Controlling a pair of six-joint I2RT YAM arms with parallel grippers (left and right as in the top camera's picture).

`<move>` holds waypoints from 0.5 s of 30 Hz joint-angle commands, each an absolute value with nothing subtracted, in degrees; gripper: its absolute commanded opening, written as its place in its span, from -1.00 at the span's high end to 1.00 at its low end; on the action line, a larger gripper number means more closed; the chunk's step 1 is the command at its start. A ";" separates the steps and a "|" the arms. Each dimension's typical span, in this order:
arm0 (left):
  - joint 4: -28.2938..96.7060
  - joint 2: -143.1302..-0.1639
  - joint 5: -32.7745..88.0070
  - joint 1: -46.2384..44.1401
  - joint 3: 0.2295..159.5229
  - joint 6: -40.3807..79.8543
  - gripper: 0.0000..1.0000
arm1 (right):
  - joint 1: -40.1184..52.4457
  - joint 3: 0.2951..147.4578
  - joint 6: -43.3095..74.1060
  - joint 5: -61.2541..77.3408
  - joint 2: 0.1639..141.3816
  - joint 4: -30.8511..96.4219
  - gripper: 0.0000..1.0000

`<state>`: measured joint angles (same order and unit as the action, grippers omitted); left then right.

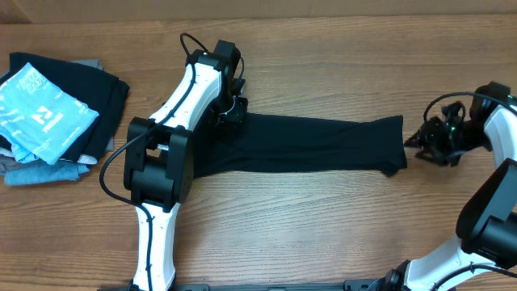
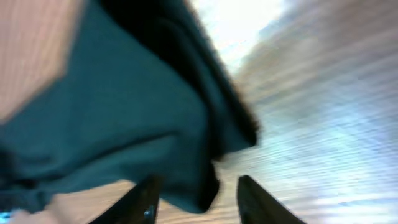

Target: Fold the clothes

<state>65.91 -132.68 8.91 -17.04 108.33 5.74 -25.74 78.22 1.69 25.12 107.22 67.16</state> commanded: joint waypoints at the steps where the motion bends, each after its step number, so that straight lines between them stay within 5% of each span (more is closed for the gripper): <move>1: 65.58 -133.62 9.76 -16.84 108.14 4.71 0.46 | -24.25 83.66 -5.56 42.15 106.74 66.52 0.29; 7: 65.56 -133.62 10.11 -16.91 108.14 4.71 0.46 | -18.33 81.34 -9.32 39.75 106.74 64.14 0.60; 10: 65.56 -133.62 10.11 -16.88 108.14 4.69 0.46 | -13.82 76.51 -9.23 33.93 106.74 59.64 0.92; 15: 65.87 -133.62 10.09 -16.88 108.14 4.69 0.46 | -11.27 67.79 -8.27 28.91 106.74 52.84 0.92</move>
<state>65.78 -132.68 9.23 -17.04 108.33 5.76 -11.16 72.05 -8.21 33.01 107.22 55.05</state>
